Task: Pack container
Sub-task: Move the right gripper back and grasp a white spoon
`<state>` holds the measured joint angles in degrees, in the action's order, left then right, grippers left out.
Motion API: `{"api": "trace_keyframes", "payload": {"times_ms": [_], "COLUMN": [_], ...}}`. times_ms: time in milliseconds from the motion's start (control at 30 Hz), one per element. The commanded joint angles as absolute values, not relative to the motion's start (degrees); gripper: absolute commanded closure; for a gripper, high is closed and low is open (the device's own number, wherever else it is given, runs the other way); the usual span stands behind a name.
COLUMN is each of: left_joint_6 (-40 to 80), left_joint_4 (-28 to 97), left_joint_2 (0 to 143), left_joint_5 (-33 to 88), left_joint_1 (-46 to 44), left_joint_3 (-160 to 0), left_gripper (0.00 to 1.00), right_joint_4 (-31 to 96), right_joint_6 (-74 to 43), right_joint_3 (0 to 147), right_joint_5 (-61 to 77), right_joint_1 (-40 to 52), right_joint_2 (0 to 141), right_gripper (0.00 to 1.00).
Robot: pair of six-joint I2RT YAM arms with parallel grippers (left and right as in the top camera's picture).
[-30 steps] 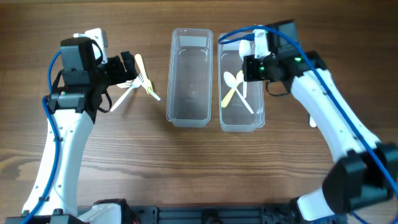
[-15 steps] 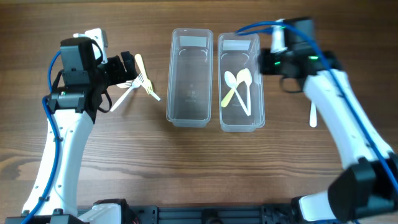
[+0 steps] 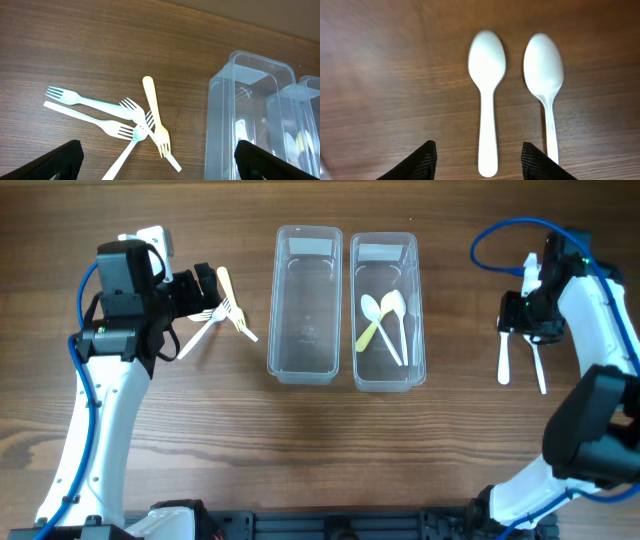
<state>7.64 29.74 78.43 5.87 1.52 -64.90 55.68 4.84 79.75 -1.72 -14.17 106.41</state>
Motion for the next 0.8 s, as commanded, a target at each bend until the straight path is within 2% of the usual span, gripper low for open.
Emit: {"api": "trace_keyframes", "payload": {"times_ms": [0,200,567,700,767], "left_joint_6": [7.9,7.9,8.0,8.0,8.0], "left_joint_4": [29.7,29.6,29.6,29.6,29.7], "left_joint_2": [78.6,78.6,78.6,78.6,78.6], "left_joint_5": [6.5,6.5,6.6,6.6,6.6], "left_joint_1": [1.8,1.8,1.8,1.8,1.8], "left_joint_3": [-65.8,-65.8,-65.8,-65.8,-65.8], "left_gripper": [0.0,0.0,0.0,0.0,0.0], "right_joint_4": [56.0,55.4,49.9,49.3,49.1], "right_joint_6": [6.2,5.9,2.8,2.4,2.3], "right_joint_3": [79.8,78.5,71.5,71.5,71.1], "right_joint_5": [-1.5,-1.1,-1.1,-1.1,-1.3], "right_joint_1": [-14.5,-14.6,-14.7,-14.7,-14.8], "right_joint_2": [110.1,112.1,112.2,112.2,112.4], "right_gripper": [0.47,0.51,0.52,0.6,0.6]}}
